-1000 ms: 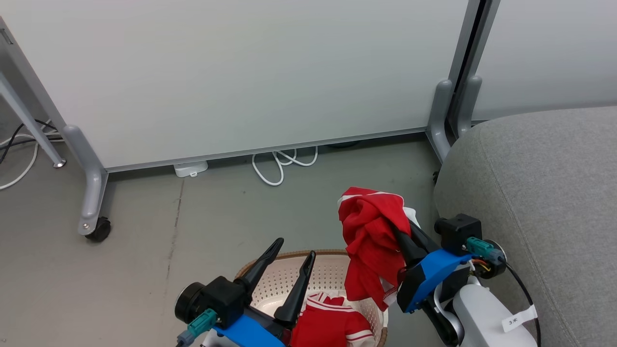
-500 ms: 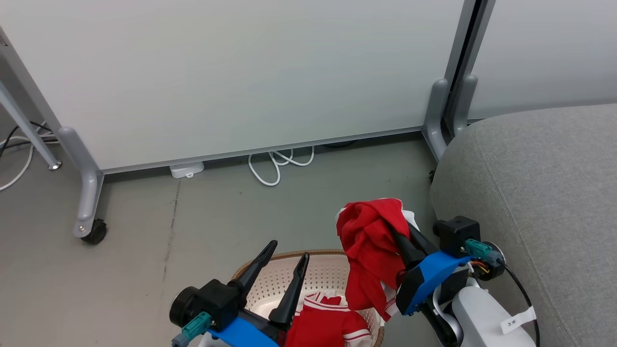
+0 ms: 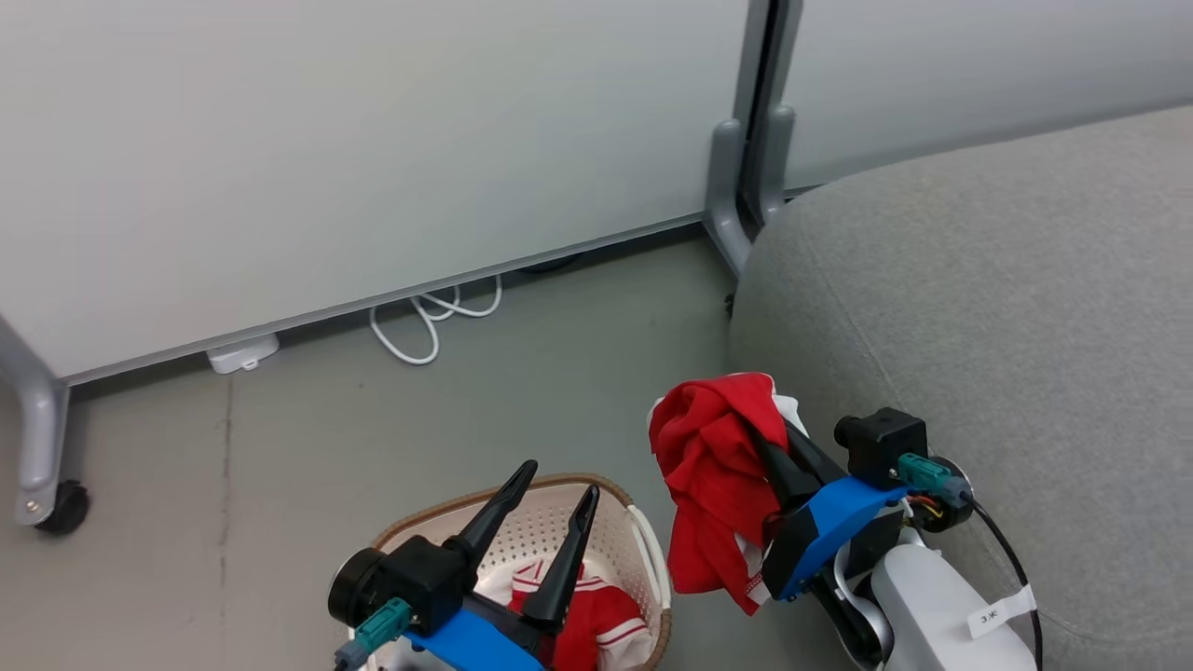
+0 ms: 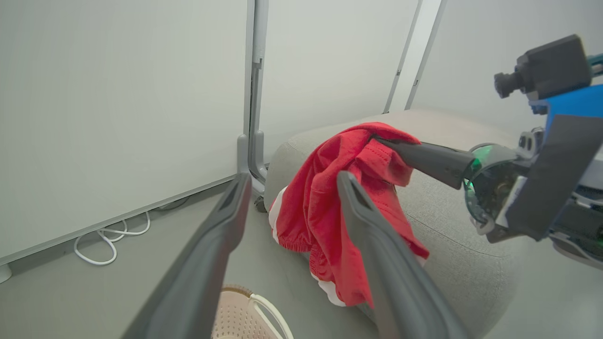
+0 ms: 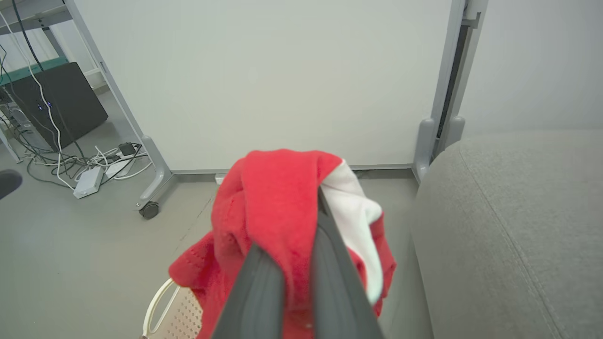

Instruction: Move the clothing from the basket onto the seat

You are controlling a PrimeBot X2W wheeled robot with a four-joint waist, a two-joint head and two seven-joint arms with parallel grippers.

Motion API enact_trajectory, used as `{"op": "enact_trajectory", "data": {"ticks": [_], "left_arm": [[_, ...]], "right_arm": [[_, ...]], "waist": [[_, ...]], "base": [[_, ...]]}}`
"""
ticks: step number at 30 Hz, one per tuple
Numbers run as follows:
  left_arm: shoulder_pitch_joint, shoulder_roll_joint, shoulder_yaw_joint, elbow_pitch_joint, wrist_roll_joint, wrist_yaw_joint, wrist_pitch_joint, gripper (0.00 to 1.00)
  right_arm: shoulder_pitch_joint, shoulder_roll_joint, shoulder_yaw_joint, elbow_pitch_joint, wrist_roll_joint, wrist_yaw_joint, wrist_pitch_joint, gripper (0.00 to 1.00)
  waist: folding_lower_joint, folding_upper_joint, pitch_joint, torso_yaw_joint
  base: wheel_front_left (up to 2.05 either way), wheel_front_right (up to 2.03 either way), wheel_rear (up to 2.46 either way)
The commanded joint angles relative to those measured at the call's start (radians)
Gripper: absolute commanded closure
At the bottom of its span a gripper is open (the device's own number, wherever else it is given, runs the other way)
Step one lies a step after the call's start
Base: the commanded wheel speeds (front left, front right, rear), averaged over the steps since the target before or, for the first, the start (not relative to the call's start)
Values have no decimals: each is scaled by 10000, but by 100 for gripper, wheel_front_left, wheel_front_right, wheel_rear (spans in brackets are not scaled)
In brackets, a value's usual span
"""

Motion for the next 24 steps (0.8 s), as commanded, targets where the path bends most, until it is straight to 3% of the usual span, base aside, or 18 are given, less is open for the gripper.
{"op": "enact_trajectory", "data": {"ticks": [1,13,24], "left_arm": [[-180,33,32,-22,90,-10,-48,0],[-456,106,123,112,481,-11,-49,0],[-579,208,41,146,530,-11,-48,0]], "right_arm": [[-99,-27,-28,-39,-11,1,-64,100],[-307,-22,-44,50,178,1,-208,100],[-382,-19,59,183,419,3,-380,100]], "waist": [[0,-1,211,-573],[0,-1,596,-2254],[0,-1,861,-3023]], "base": [[0,0,0],[0,0,0],[0,0,0]]}}
